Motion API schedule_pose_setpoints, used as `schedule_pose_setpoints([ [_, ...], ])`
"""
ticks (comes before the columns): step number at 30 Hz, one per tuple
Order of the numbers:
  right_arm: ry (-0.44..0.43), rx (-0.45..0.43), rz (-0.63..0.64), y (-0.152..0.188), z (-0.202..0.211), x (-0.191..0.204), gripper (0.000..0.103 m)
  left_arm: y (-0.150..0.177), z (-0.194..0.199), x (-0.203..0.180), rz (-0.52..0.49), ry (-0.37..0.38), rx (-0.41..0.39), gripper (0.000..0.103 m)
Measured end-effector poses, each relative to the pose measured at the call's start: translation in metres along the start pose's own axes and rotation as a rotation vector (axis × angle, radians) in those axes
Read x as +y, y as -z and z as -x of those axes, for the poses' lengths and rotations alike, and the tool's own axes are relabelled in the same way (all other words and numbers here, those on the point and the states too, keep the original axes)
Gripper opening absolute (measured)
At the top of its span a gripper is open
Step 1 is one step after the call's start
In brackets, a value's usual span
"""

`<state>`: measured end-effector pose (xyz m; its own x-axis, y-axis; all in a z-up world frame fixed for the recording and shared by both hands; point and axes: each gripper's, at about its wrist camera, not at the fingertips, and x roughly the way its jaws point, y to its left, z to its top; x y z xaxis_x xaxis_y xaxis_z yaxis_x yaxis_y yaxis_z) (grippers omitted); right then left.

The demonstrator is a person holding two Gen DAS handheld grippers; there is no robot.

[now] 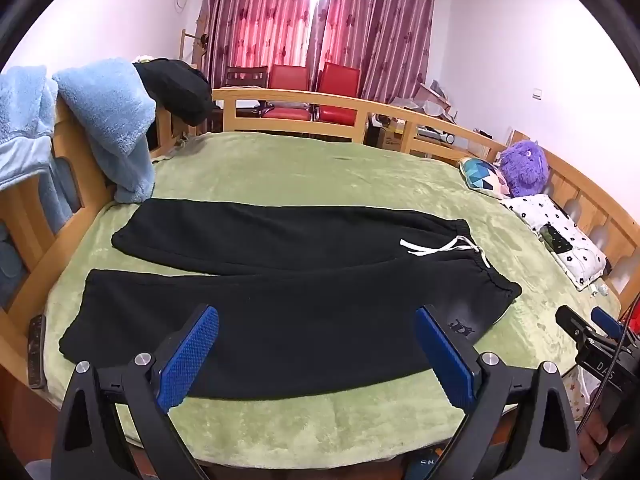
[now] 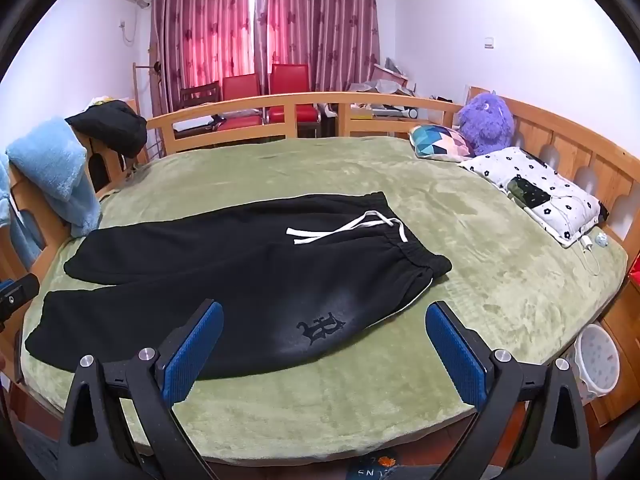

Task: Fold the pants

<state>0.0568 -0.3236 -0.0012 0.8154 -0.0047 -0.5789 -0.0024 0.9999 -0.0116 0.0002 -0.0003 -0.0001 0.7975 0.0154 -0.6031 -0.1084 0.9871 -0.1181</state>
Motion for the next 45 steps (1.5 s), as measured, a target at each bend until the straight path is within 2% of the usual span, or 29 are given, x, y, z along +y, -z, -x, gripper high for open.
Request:
schedule_pose_setpoints([
  [12, 0.0, -0.004, -0.004, 0.004, 0.001, 0.0, 0.1, 0.002, 0.002, 0.002, 0.018, 0.036, -0.01, 0.099],
  [15, -0.011, -0.014, -0.002, 0.009, 0.0, 0.001, 0.103, 0.003, 0.002, 0.003, 0.02, 0.036, -0.009, 0.099],
  [19, -0.013, -0.011, -0.002, -0.002, 0.004, 0.001, 0.103, 0.003, 0.002, 0.003, 0.013, 0.032, -0.014, 0.099],
  [45, -0.025, -0.022, 0.008, -0.003, 0.013, 0.004, 0.103, 0.0, 0.013, 0.005, 0.023, 0.034, -0.021, 0.099],
])
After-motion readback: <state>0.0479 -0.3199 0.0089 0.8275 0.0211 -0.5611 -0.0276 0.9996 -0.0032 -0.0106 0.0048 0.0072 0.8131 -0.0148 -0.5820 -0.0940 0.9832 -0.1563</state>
